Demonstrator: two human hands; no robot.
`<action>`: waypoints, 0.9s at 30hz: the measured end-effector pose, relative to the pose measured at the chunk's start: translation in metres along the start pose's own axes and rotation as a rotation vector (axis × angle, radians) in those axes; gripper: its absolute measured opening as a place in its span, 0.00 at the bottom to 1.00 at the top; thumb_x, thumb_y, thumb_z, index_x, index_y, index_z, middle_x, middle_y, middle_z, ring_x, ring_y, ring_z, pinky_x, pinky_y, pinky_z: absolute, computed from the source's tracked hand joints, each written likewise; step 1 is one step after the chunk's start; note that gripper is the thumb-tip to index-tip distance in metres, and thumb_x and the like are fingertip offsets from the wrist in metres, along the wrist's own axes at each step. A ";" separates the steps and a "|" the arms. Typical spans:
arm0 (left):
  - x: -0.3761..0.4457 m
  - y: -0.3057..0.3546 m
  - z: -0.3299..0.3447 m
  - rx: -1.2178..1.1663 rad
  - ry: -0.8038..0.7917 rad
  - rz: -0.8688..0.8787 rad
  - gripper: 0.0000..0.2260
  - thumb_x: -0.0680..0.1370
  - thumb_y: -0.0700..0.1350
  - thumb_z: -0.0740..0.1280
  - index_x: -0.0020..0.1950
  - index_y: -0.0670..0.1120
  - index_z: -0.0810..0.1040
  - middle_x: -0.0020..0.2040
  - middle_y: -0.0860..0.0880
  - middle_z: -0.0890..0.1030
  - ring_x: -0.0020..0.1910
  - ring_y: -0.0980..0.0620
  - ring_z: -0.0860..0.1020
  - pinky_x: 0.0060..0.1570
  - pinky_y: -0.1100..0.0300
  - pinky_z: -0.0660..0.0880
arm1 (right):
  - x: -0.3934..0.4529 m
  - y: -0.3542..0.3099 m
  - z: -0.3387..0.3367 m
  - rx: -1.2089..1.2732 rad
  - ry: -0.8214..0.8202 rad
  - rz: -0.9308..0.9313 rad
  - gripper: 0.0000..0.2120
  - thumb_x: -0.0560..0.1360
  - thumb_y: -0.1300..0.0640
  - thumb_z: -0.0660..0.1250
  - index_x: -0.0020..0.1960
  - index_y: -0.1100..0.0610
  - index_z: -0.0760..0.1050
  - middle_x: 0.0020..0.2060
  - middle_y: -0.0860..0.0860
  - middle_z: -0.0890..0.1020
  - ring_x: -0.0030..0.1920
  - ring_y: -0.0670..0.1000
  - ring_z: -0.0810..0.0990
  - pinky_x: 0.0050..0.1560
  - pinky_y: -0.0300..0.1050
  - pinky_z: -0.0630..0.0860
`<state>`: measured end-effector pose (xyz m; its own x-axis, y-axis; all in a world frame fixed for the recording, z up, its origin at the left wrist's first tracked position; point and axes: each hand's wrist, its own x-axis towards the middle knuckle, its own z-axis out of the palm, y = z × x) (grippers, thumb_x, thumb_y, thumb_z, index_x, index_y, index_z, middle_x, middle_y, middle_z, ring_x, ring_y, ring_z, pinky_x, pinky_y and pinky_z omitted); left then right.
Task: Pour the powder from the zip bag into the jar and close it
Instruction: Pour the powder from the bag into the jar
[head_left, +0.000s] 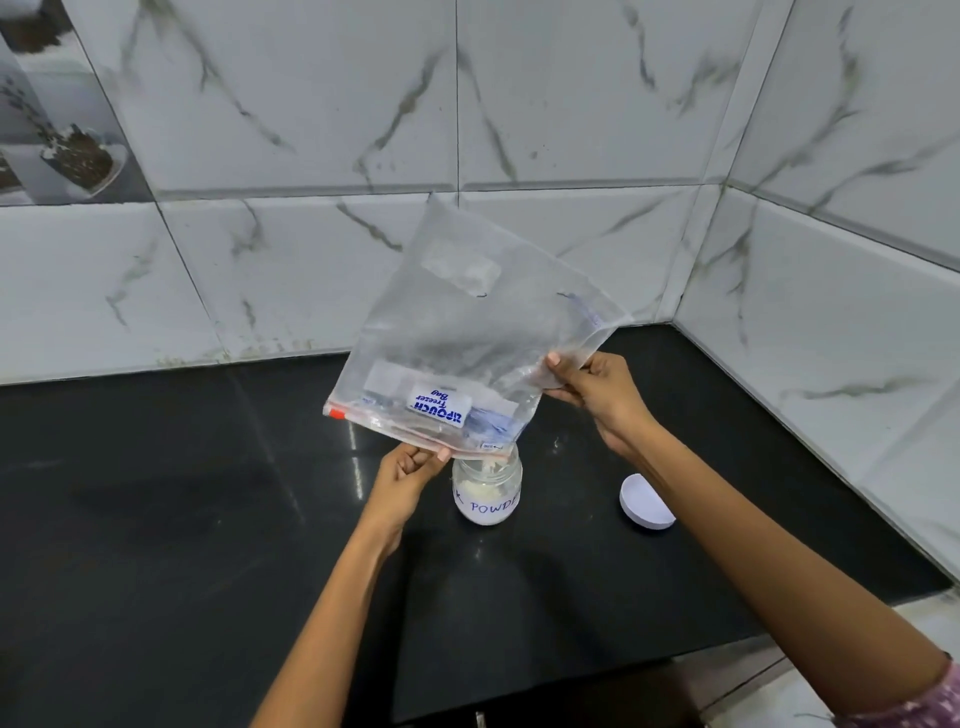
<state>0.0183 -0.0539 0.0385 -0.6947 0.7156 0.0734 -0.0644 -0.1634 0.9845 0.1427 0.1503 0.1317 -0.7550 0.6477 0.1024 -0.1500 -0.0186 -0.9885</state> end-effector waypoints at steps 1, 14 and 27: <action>0.000 0.000 0.001 0.006 -0.012 -0.002 0.12 0.78 0.39 0.66 0.61 0.40 0.78 0.56 0.46 0.84 0.59 0.53 0.80 0.54 0.71 0.74 | -0.001 0.000 0.001 -0.010 -0.014 -0.002 0.05 0.76 0.59 0.67 0.47 0.58 0.81 0.39 0.49 0.87 0.45 0.49 0.86 0.44 0.39 0.82; 0.001 -0.004 -0.002 -0.001 -0.081 0.020 0.12 0.78 0.37 0.66 0.61 0.39 0.78 0.57 0.45 0.83 0.60 0.52 0.80 0.54 0.69 0.75 | -0.006 -0.007 0.003 -0.078 -0.031 -0.022 0.08 0.77 0.58 0.66 0.50 0.62 0.80 0.45 0.58 0.85 0.46 0.53 0.86 0.49 0.45 0.82; 0.001 -0.011 -0.004 -0.025 -0.080 0.032 0.12 0.77 0.39 0.66 0.61 0.43 0.79 0.57 0.48 0.83 0.60 0.52 0.79 0.57 0.67 0.75 | -0.014 -0.006 0.003 -0.144 -0.063 0.004 0.13 0.76 0.58 0.68 0.57 0.66 0.78 0.50 0.60 0.84 0.50 0.54 0.85 0.52 0.45 0.82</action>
<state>0.0155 -0.0536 0.0271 -0.6376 0.7612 0.1183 -0.0615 -0.2033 0.9772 0.1517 0.1389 0.1366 -0.7949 0.5984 0.1004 -0.0573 0.0907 -0.9942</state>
